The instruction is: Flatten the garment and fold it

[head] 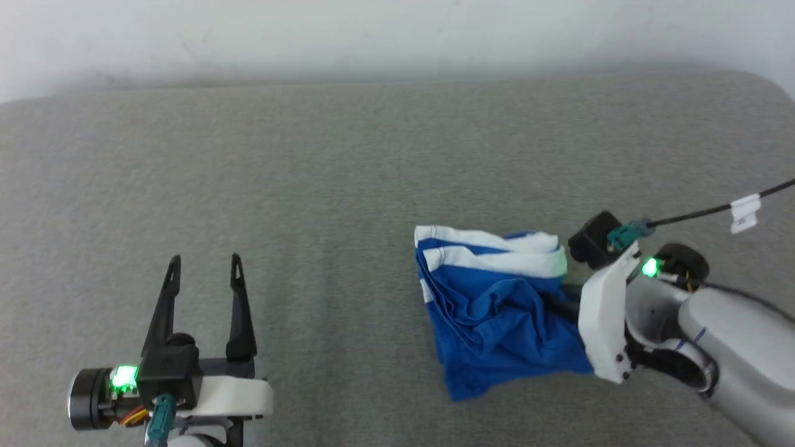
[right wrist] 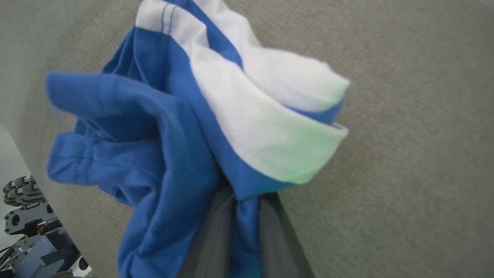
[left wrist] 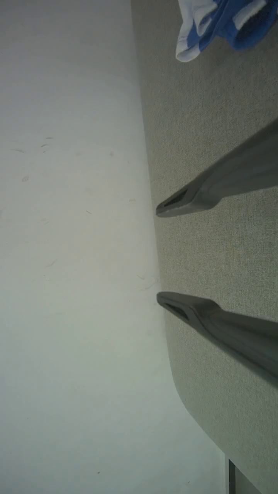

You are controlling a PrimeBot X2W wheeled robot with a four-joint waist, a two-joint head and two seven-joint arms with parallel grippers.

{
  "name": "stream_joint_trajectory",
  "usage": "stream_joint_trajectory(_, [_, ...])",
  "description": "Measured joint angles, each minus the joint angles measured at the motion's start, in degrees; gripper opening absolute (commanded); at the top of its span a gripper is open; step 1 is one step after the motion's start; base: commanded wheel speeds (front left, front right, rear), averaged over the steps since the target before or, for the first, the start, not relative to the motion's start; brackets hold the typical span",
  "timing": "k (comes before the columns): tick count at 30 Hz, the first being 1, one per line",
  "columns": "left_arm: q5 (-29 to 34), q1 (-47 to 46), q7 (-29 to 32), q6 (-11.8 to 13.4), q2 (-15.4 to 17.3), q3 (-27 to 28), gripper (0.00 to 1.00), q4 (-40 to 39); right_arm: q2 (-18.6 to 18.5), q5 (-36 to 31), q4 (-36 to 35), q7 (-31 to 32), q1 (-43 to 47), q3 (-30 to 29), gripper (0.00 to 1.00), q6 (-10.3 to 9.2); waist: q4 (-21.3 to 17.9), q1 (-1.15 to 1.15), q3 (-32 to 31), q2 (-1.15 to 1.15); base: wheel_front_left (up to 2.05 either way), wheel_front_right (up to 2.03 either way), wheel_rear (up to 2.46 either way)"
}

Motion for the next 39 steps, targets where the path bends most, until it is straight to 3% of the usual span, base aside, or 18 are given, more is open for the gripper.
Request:
stream_joint_trajectory(10, [0.6, 0.1, 0.0, 1.2, 0.2, 1.1, 1.00, -3.0, -10.9, -2.3, -5.9, 1.3, -6.9, 0.6, 0.00, 0.00, -9.0, 0.00, 0.8, 0.00, 0.00, 0.00, 0.00])
stream_joint_trajectory(19, [1.4, -4.5, 0.0, 1.3, 3.7, 1.5, 1.00, -6.7, -16.4, -6.7, 1.0, 1.7, -11.9, -3.0, 0.00, 0.01, -13.8, 0.00, 8.2, 0.00, 0.00, 0.00, 0.00])
stream_joint_trajectory(28, [2.2, -9.4, 0.0, 1.3, 5.7, -0.4, 1.00, -8.7, -15.8, -12.0, 14.5, -0.2, -17.3, -7.2, 0.00, 0.02, -14.9, 0.02, 16.7, 0.00, 0.00, 0.00, 0.00])
stream_joint_trajectory(39, [2.3, -11.8, 0.0, 2.9, 6.6, -2.6, 1.00, -10.2, -10.3, -16.2, 29.4, -2.8, -23.1, -10.6, 0.00, 0.01, -12.5, 0.01, 24.4, -0.01, 0.00, 0.00, 0.00])
